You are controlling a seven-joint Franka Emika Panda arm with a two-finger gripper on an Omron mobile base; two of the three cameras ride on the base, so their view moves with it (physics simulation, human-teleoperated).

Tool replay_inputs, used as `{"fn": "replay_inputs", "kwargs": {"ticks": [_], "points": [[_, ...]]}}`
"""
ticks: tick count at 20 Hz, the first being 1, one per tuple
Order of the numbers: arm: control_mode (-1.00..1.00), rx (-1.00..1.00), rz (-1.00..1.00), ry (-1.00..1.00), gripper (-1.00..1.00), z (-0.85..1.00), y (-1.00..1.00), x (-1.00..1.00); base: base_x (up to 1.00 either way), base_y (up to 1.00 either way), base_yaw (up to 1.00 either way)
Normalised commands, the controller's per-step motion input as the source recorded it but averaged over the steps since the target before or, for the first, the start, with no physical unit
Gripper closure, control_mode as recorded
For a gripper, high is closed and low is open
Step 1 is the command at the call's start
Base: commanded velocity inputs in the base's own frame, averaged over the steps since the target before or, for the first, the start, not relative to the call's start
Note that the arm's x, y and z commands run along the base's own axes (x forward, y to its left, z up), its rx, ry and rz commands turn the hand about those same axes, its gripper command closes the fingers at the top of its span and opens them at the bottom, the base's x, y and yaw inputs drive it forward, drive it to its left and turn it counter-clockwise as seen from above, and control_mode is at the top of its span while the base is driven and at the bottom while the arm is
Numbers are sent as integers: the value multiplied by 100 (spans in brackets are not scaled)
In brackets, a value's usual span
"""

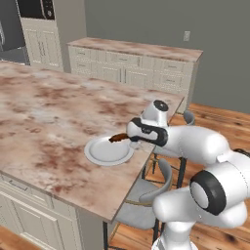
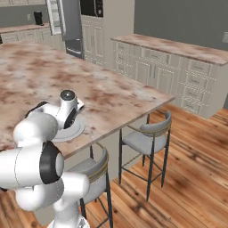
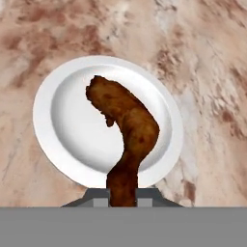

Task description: Take the cheese, chicken drumstick, and onion from the fridge and place them on the plate on the dining counter to create an appetizer plate.

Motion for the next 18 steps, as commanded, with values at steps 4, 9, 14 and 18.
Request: {"fn": "replay_inputs", "kwargs": {"ticks": [4, 9, 14, 18], "points": [[-100, 0, 0, 2, 100, -41, 12, 57, 0, 0, 0], [-100, 0, 0, 5, 100, -37, 27, 51, 0, 0, 0], [-100, 0, 0, 5, 100, -36, 15, 50, 0, 0, 0], [-100, 0, 0, 2, -100, -36, 4, 65, 0, 0, 0]]}}
